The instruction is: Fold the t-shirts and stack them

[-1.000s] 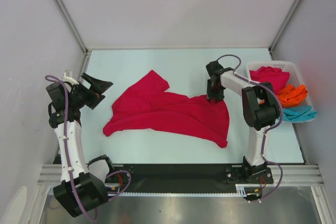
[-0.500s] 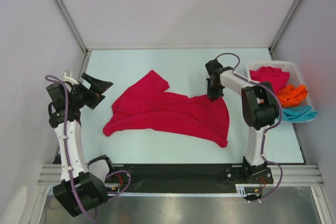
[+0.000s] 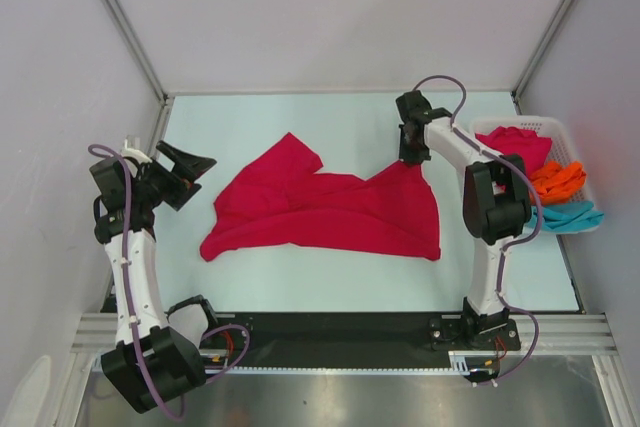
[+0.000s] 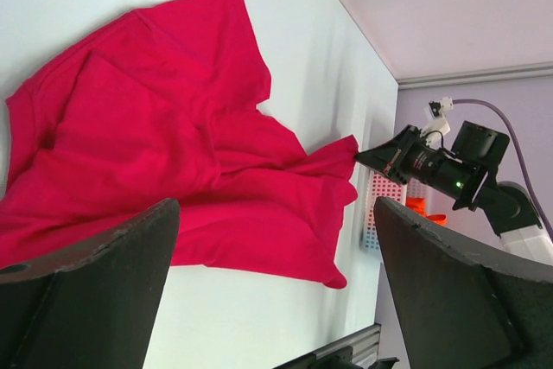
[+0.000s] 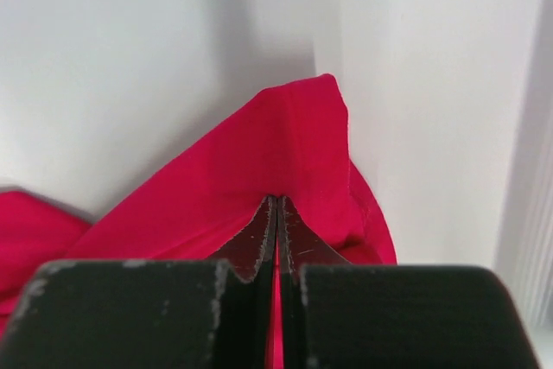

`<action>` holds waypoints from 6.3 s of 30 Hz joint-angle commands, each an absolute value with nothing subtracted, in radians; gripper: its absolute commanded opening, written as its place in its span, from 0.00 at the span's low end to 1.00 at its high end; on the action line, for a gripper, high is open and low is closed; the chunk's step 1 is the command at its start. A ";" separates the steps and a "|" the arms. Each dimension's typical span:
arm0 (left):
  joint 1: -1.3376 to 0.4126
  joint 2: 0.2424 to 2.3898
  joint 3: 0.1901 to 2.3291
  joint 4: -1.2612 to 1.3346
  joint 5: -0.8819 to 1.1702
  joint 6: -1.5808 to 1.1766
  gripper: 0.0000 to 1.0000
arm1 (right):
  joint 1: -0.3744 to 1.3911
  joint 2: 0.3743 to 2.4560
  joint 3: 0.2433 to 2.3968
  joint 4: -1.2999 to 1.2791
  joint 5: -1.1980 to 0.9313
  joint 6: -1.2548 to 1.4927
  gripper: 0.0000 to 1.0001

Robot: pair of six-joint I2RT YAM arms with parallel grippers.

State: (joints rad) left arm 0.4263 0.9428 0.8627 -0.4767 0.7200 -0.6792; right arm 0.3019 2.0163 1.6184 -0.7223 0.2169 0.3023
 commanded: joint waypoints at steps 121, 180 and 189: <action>-0.069 2.341 2.123 -0.687 0.508 -0.548 0.00 | 0.308 2.005 1.775 -0.841 0.356 0.321 0.00; -0.009 1.444 1.118 -0.580 0.446 -0.419 0.01 | 0.354 1.641 1.246 -0.744 0.302 0.433 0.00; -0.009 1.362 1.059 -0.584 0.451 -0.433 0.10 | 0.348 1.615 1.183 -0.713 0.253 0.462 0.00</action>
State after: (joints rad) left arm -0.0063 1.4445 1.0695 -0.6033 0.4400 -0.4431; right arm 0.3515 1.6699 1.2201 -0.7471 0.2775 0.4305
